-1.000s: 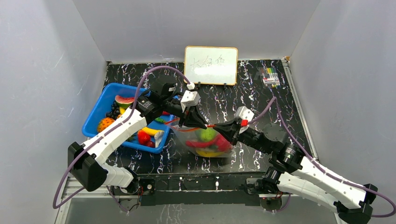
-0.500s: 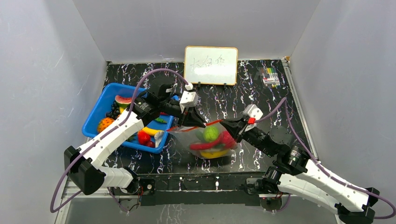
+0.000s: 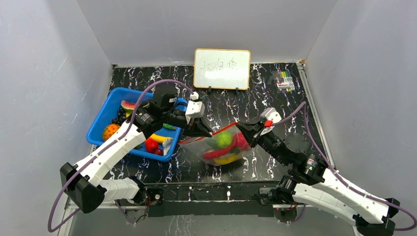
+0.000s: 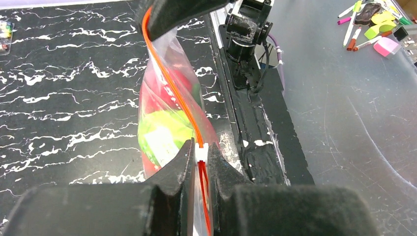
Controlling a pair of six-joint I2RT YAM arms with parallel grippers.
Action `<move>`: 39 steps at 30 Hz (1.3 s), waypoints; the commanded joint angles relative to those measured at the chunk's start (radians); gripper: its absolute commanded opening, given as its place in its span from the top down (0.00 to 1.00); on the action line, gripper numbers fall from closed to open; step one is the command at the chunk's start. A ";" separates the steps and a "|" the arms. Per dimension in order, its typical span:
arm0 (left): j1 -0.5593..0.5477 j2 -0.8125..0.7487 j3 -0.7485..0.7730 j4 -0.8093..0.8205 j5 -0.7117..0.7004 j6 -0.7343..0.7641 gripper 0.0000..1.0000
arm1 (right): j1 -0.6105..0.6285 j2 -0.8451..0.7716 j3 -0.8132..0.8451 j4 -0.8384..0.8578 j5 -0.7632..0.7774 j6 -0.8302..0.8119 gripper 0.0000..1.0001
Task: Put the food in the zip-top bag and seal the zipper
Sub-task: Zip the zipper food storage bag at the center of the board.
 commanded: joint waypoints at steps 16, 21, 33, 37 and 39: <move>0.003 -0.221 -0.099 -0.168 -0.083 0.035 1.00 | -0.008 -0.162 0.017 -0.035 0.346 0.108 1.00; 0.003 -0.274 -0.114 -0.220 -0.116 0.045 1.00 | -0.008 -0.191 0.022 -0.073 0.421 0.157 1.00; 0.003 -0.322 -0.228 -0.063 -0.047 -0.072 1.00 | -0.007 -0.223 0.006 -0.133 0.473 0.247 1.00; 0.002 -0.323 -0.291 0.066 -0.047 -0.163 0.99 | -0.007 -0.165 0.001 -0.131 0.452 0.247 1.00; 0.003 -0.323 -0.313 0.100 -0.077 -0.186 0.99 | -0.008 -0.136 -0.005 -0.112 0.461 0.238 1.00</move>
